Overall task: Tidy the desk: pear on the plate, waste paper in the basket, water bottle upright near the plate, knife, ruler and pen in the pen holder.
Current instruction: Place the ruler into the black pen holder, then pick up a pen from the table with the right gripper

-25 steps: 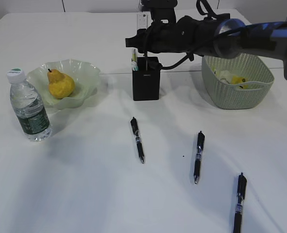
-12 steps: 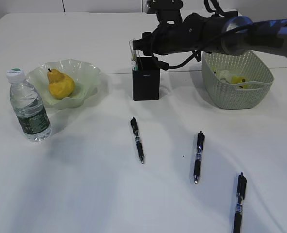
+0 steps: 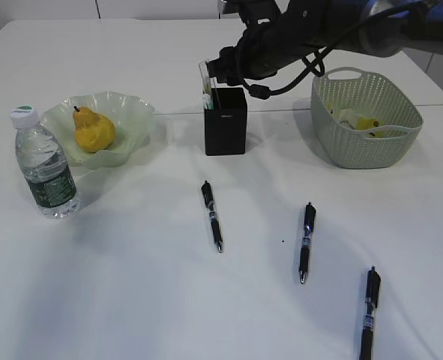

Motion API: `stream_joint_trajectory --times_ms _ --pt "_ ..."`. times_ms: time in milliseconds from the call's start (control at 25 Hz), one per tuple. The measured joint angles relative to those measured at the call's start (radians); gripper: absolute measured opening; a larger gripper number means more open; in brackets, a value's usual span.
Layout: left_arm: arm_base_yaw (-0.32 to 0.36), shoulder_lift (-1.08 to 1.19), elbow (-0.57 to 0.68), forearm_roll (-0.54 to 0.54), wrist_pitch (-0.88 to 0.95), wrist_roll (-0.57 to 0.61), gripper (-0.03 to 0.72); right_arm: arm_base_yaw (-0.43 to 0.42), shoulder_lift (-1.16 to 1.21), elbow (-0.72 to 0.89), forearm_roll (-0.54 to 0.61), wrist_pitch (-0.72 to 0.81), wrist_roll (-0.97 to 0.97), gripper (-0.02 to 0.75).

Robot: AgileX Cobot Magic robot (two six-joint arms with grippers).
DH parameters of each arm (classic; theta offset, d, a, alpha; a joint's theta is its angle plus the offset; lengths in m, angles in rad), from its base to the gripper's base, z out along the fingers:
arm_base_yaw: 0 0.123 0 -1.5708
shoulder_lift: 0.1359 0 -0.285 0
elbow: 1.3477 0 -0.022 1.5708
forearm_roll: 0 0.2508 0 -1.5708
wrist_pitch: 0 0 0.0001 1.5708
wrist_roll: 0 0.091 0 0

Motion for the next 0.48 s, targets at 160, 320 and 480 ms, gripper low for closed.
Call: stream_joint_trajectory --times_ms 160,320,480 --pt "0.000 0.000 0.000 0.004 0.000 0.000 0.330 0.000 -0.034 0.000 -0.042 0.118 0.000 0.407" --pt "0.000 0.000 0.000 0.018 0.002 0.000 0.330 0.000 -0.071 -0.011 -0.098 0.236 0.000 0.407" --pt "0.000 0.000 0.000 0.026 0.002 0.000 0.330 0.000 -0.104 -0.036 -0.163 0.382 0.008 0.406"
